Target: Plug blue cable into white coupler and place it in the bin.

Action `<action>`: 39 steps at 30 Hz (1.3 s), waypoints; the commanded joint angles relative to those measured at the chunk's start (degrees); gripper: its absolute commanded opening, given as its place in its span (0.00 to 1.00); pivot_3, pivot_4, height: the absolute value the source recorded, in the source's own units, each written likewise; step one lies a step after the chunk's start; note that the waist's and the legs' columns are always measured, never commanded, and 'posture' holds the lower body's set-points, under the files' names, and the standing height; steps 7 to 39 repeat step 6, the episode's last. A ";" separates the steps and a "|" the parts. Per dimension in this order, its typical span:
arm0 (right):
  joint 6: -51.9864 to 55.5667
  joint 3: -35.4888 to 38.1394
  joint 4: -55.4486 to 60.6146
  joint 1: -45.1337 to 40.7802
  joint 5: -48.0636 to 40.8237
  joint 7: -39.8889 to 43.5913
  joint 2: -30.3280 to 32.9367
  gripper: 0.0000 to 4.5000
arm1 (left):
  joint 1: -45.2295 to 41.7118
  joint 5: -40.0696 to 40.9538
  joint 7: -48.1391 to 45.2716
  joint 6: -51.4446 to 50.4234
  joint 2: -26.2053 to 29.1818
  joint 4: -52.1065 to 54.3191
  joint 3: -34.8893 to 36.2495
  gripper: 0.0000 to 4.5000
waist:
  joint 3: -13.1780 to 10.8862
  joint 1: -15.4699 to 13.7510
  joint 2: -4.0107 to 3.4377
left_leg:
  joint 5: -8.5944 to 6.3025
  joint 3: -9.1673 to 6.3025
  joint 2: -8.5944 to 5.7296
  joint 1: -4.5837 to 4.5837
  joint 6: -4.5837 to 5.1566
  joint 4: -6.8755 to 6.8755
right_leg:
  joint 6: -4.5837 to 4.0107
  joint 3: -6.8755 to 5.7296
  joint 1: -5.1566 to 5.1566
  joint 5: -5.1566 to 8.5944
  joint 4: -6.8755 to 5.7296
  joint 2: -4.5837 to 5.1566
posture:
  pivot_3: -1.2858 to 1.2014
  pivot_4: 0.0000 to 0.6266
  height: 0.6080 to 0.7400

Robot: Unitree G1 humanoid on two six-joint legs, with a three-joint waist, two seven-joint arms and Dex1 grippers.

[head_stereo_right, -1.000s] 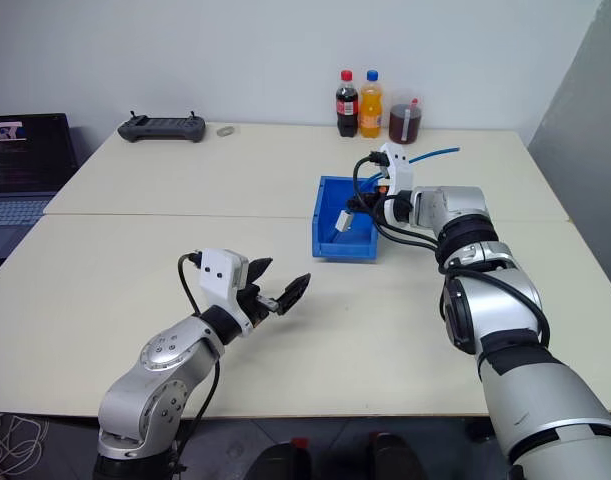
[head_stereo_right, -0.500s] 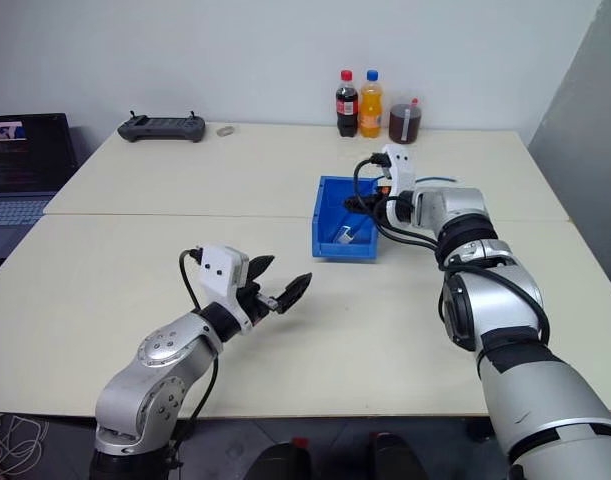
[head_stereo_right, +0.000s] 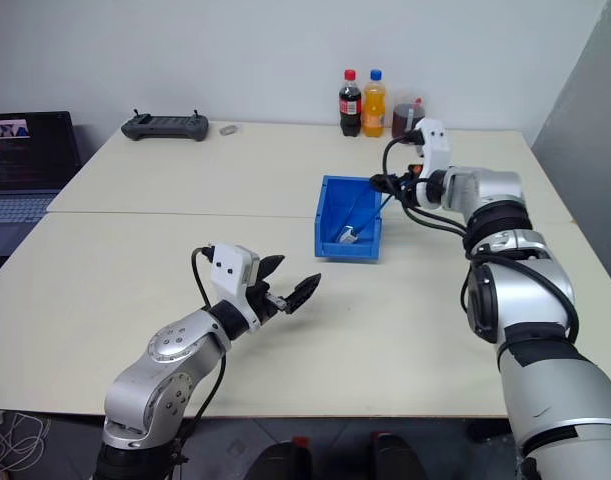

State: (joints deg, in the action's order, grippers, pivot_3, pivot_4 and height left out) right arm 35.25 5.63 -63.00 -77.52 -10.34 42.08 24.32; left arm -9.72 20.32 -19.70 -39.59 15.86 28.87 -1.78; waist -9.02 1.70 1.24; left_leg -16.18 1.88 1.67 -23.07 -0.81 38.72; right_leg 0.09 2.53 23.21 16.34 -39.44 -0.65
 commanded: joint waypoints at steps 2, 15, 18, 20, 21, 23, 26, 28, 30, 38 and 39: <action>11.50 0.81 22.34 11.77 -3.62 1.49 3.03 0.93 | 0.40 0.72 2.56 -1.49 -0.72 1.36 2.51 1.00 | 0.01 -0.09 0.01 | 0.00 -0.01 0.01 -0.02 0.00 -0.01 | 0.00 -0.02 -0.02 0.00 0.03 0.01 | 0.52 0.24 1.00; 21.63 1.47 61.84 36.30 -8.62 -1.97 3.93 0.93 | 1.48 0.78 5.08 -2.00 -1.49 1.81 5.38 1.00 | -0.03 -0.16 -0.04 | -0.01 -0.07 0.01 -0.16 -0.01 -0.02 | 0.03 -0.06 0.07 -0.01 0.06 0.02 | 0.52 0.24 1.00; 21.63 1.47 61.84 36.30 -8.62 -1.97 3.93 0.93 | 1.48 0.78 5.08 -2.00 -1.49 1.81 5.38 1.00 | -0.03 -0.16 -0.04 | -0.01 -0.07 0.01 -0.16 -0.01 -0.02 | 0.03 -0.06 0.07 -0.01 0.06 0.02 | 0.52 0.24 1.00; 21.63 1.47 61.84 36.30 -8.62 -1.97 3.93 0.93 | 1.48 0.78 5.08 -2.00 -1.49 1.81 5.38 1.00 | -0.03 -0.16 -0.04 | -0.01 -0.07 0.01 -0.16 -0.01 -0.02 | 0.03 -0.06 0.07 -0.01 0.06 0.02 | 0.52 0.24 1.00; 21.63 1.47 61.84 36.30 -8.62 -1.97 3.93 0.93 | 1.48 0.78 5.08 -2.00 -1.49 1.81 5.38 1.00 | -0.03 -0.16 -0.04 | -0.01 -0.07 0.01 -0.16 -0.01 -0.02 | 0.03 -0.06 0.07 -0.01 0.06 0.02 | 0.52 0.24 1.00; 21.63 1.47 61.84 36.30 -8.62 -1.97 3.93 0.93 | 1.48 0.78 5.08 -2.00 -1.49 1.81 5.38 1.00 | -0.03 -0.16 -0.04 | -0.01 -0.07 0.01 -0.16 -0.01 -0.02 | 0.03 -0.06 0.07 -0.01 0.06 0.02 | 0.52 0.24 1.00; 21.63 1.47 61.84 36.30 -8.62 -1.97 3.93 0.93 | 1.48 0.78 5.08 -2.00 -1.49 1.81 5.38 1.00 | -0.03 -0.16 -0.04 | -0.01 -0.07 0.01 -0.16 -0.01 -0.02 | 0.03 -0.06 0.07 -0.01 0.06 0.02 | 0.52 0.24 1.00; 21.63 1.47 61.84 36.30 -8.62 -1.97 3.93 0.93 | 1.48 0.78 5.08 -2.00 -1.49 1.81 5.38 1.00 | -0.03 -0.16 -0.04 | -0.01 -0.07 0.01 -0.16 -0.01 -0.02 | 0.03 -0.06 0.07 -0.01 0.06 0.02 | 0.52 0.24 1.00; 21.63 1.47 61.84 36.30 -8.62 -1.97 3.93 0.93 | 1.48 0.78 5.08 -2.00 -1.49 1.81 5.38 1.00 | -0.03 -0.16 -0.04 | -0.01 -0.07 0.01 -0.16 -0.01 -0.02 | 0.03 -0.06 0.07 -0.01 0.06 0.02 | 0.52 0.24 1.00; 21.63 1.47 61.84 36.30 -8.62 -1.97 3.93 0.93 | 1.48 0.78 5.08 -2.00 -1.49 1.81 5.38 1.00 | -0.03 -0.16 -0.04 | -0.01 -0.07 0.01 -0.16 -0.01 -0.02 | 0.03 -0.06 0.07 -0.01 0.06 0.02 | 0.52 0.24 1.00; 21.63 1.47 61.84 36.30 -8.62 -1.97 3.93 0.93 | 1.48 0.78 5.08 -2.00 -1.49 1.81 5.38 1.00 | -0.03 -0.16 -0.04 | -0.01 -0.07 0.01 -0.16 -0.01 -0.02 | 0.03 -0.06 0.07 -0.01 0.06 0.02 | 0.52 0.24 1.00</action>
